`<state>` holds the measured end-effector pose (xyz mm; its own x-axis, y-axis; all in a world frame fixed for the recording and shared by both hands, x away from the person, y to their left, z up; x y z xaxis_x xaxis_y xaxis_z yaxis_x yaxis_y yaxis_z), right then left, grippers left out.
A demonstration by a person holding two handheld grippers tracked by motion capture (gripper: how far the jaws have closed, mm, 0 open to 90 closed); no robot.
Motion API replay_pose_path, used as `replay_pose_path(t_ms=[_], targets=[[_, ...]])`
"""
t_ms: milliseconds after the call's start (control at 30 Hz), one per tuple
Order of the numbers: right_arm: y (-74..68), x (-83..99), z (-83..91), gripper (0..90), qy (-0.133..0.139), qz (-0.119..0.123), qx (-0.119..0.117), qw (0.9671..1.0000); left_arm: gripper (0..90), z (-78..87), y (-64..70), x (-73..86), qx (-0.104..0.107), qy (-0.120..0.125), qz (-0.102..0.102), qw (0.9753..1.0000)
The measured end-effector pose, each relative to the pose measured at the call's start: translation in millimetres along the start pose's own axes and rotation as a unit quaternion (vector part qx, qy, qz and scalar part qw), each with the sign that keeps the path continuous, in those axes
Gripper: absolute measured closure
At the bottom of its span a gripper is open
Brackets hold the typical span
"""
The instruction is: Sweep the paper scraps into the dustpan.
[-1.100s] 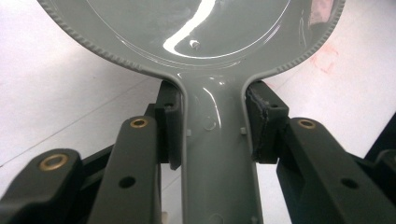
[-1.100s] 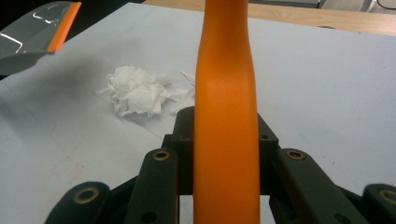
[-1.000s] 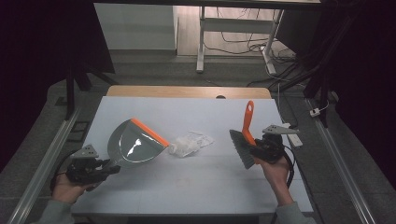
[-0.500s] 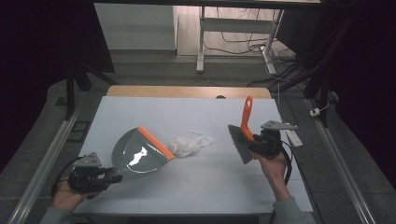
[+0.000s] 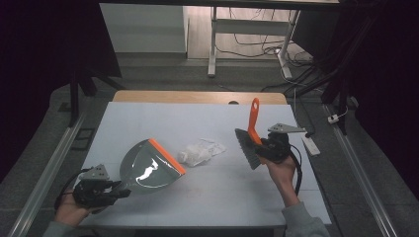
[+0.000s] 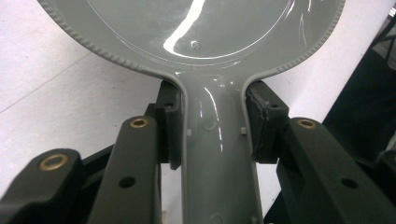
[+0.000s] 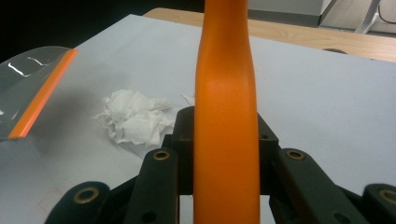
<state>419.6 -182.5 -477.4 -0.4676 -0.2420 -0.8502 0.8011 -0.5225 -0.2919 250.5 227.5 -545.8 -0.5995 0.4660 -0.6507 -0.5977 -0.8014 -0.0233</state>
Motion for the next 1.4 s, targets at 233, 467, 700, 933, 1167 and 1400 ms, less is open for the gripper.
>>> replay_pose_path(t_ms=[233, 467, 700, 933, 1167, 1400], targets=[[0.4, -9.4, -21.3, 70.2, 0.001, 0.007, -0.001, 1.0, 61.9, -1.3, 5.7, 1.3, 0.011, -0.012, -0.01, 0.9998], [1.0, -20.1, -47.3, 70.1, -0.012, 0.005, -0.008, 0.9999, 61.9, -4.6, 5.2, 6.8, 0.005, -0.024, -0.015, 0.9996], [7.1, -28.7, -61.6, 70.2, -0.026, 0.0, 0.002, 0.9997, 61.9, -14.5, 7.4, 7.5, -0.001, -0.036, -0.026, 0.999], [21.3, -25.7, -77.0, 70.2, -0.055, -0.009, 0.018, 0.9983, 61.9, -24.1, 7.0, 7.8, -0.006, -0.048, -0.031, 0.9983], [34.4, -20.4, -91.4, 70.2, -0.077, -0.019, 0.032, 0.9963, 61.9, -30.5, 4.5, 5.3, -0.011, -0.054, -0.031, 0.998], [41.4, -18.5, -101.3, 70.2, -0.098, -0.02, 0.045, 0.9939, 61.9, -35.4, 4.6, 3.2, -0.015, -0.06, -0.041, 0.9972]])
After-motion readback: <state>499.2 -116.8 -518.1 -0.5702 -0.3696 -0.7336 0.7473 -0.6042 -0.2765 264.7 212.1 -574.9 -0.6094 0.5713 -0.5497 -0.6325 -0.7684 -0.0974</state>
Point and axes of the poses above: each handheld gripper's, and its own axes: z roughly backward along the jaws, x roughly out of its underside, y roughly to its right, the point moved 8 cm from there along -z, roughly forward along the jaws, and after that the axes turned 15 degrees about -x, right-handed, at the moved point
